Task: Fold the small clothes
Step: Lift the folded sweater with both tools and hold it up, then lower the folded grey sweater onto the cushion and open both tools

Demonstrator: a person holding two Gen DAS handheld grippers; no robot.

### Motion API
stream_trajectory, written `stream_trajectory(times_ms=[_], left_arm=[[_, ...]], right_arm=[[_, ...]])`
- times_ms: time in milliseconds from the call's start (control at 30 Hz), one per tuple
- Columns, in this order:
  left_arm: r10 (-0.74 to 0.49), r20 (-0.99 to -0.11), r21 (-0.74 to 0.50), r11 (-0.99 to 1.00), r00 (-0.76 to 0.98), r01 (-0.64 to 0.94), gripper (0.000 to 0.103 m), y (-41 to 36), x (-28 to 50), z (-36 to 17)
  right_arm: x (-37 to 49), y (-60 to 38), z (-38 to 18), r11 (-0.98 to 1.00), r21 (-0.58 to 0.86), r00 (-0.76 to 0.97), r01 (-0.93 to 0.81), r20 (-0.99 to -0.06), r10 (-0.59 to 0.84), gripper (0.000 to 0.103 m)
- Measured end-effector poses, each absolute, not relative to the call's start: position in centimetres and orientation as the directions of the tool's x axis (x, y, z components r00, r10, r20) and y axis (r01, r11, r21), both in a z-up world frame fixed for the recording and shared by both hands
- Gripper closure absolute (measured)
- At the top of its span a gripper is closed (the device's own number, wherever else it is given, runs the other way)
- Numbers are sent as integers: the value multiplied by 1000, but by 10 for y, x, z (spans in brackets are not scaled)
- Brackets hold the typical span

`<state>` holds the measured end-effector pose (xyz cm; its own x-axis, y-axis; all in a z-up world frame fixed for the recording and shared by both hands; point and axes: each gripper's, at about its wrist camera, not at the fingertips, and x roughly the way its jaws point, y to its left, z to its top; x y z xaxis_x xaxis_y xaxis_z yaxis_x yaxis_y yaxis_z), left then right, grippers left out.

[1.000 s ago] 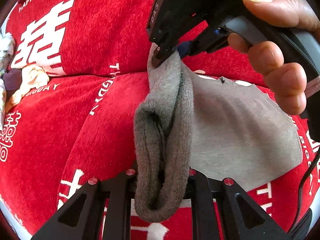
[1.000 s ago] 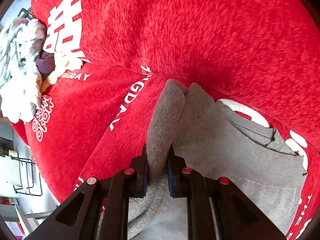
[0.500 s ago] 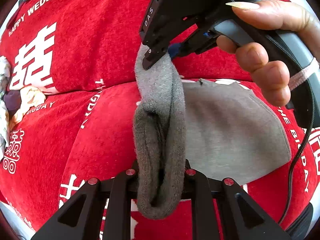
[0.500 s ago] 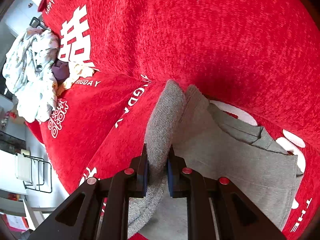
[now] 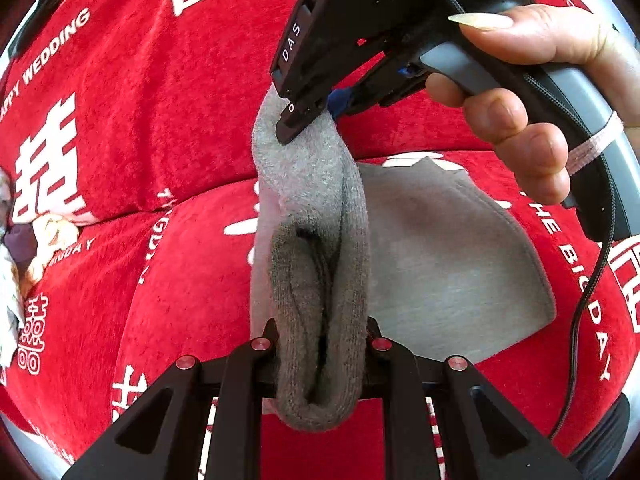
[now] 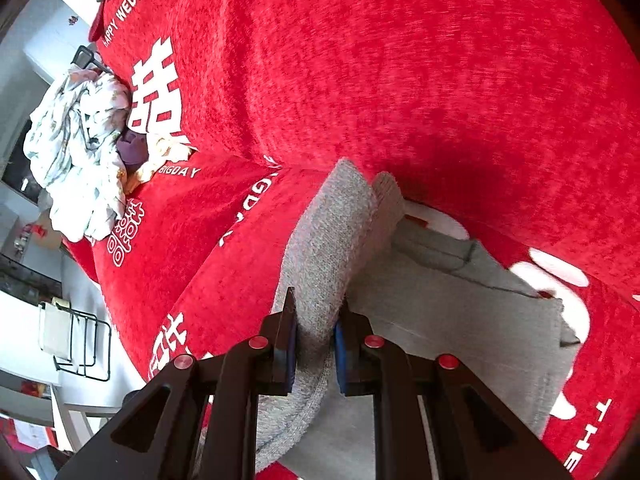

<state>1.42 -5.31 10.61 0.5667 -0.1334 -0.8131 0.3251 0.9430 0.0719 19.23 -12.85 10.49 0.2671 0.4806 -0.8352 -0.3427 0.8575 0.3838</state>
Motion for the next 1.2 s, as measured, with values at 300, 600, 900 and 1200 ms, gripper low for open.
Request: stream_trajectory(times_ms=[300,600,900,1200], left_arm=[[-144,-807,102,921,573,375,85,-95,4,115],[-164,-807,124,892,567,435,85,-145,-2,121],[-144,-826,172,857,546,487,85,-194,-6,104],[-130,-838,209,820,530,533,85,-232,-12,84]], right_arm=[[183,-173,108,856,383,288,-347,-825,486,87],[174,-210,109,856,381,309,-351,-815,490,87],[168,-249,94,855,385,309,-348,-814,492,87],[164,-301,60,835,471,319,-283,-775,545,87]])
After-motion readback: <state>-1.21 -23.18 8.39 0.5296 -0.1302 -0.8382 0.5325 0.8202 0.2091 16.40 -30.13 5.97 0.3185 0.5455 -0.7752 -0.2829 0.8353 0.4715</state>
